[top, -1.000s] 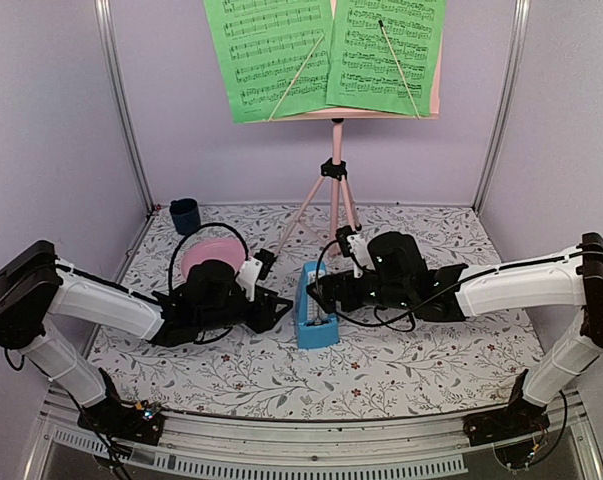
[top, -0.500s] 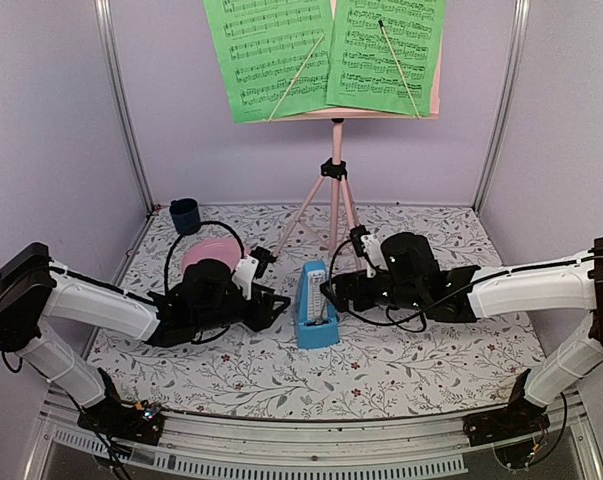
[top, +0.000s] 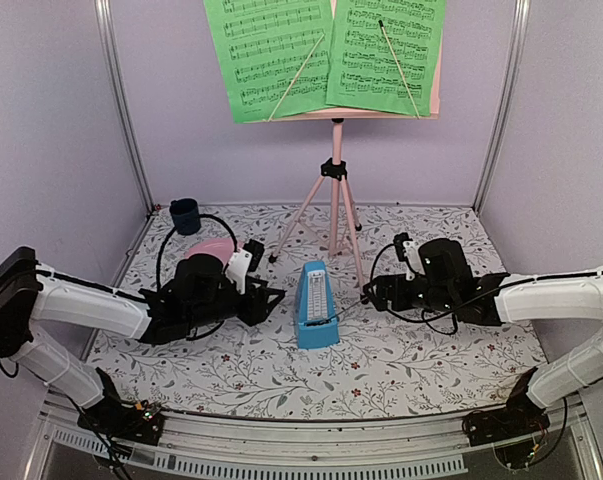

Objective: Set up the instrument practice props

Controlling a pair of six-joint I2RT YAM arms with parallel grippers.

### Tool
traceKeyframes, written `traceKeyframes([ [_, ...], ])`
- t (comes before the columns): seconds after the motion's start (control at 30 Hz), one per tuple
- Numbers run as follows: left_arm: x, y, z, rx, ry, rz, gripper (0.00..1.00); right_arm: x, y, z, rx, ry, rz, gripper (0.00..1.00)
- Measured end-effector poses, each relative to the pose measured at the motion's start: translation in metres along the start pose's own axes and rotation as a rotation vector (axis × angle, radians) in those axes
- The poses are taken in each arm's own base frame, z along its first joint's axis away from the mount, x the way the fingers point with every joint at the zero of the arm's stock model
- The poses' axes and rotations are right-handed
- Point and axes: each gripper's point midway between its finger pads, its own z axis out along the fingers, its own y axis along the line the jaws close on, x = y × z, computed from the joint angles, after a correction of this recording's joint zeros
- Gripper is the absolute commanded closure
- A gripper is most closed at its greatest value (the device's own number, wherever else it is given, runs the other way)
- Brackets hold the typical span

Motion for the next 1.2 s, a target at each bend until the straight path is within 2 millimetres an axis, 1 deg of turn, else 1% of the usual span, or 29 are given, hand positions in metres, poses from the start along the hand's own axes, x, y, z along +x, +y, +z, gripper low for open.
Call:
traceKeyframes([
  [0.07,-0.005,0.006,-0.003,-0.01,-0.013,-0.007,0.47,-0.006,-0.012,-0.008,0.019,-0.017,0.018,0.06],
  [0.2,-0.011,0.022,-0.012,-0.039,-0.035,-0.024,0.47,-0.032,-0.026,-0.027,0.032,-0.09,0.041,0.04],
  [0.27,-0.011,0.033,-0.018,-0.065,-0.036,-0.035,0.46,-0.045,-0.035,-0.036,0.038,-0.127,0.055,0.02],
  [0.37,-0.018,0.059,-0.032,-0.125,-0.06,-0.077,0.44,-0.061,-0.056,-0.047,0.057,-0.171,0.083,0.01],
  [0.43,-0.025,0.077,-0.044,-0.168,-0.089,-0.112,0.43,-0.069,-0.071,-0.054,0.073,-0.195,0.096,0.01],
  [0.47,-0.03,0.089,-0.053,-0.196,-0.113,-0.134,0.41,-0.072,-0.077,-0.058,0.078,-0.205,0.1,0.01],
  [0.5,-0.035,0.097,-0.06,-0.215,-0.131,-0.147,0.4,-0.075,-0.083,-0.062,0.084,-0.216,0.101,0.01],
  [0.53,-0.04,0.105,-0.067,-0.235,-0.153,-0.165,0.38,-0.079,-0.086,-0.065,0.084,-0.226,0.098,0.01],
  [0.63,-0.052,0.12,-0.081,-0.266,-0.194,-0.193,0.25,-0.086,-0.093,-0.074,0.076,-0.247,0.084,0.01],
  [0.7,-0.054,0.13,-0.086,-0.286,-0.186,-0.22,0.13,-0.091,-0.098,-0.078,0.069,-0.256,0.079,0.01],
  [0.73,-0.055,0.134,-0.087,-0.295,-0.179,-0.221,0.03,-0.094,-0.101,-0.08,0.065,-0.26,0.077,0.01],
  [0.77,-0.056,0.139,-0.088,-0.303,-0.165,-0.232,0.01,-0.097,-0.104,-0.082,0.064,-0.266,0.078,0.01],
  [0.9,-0.075,0.151,-0.092,-0.322,-0.155,-0.252,0.01,-0.115,-0.112,-0.093,0.05,-0.302,0.074,0.01],
  [1.03,-0.1,0.157,-0.095,-0.315,-0.16,-0.257,0.01,-0.131,-0.119,-0.105,0.022,-0.345,0.072,0.01],
  [1.1,-0.112,0.161,-0.096,-0.319,-0.16,-0.263,0.01,-0.136,-0.126,-0.111,0.004,-0.364,0.082,0.01],
  [1.2,-0.119,0.167,-0.1,-0.331,-0.153,-0.275,0.01,-0.141,-0.134,-0.125,-0.029,-0.41,0.111,0.01],
])
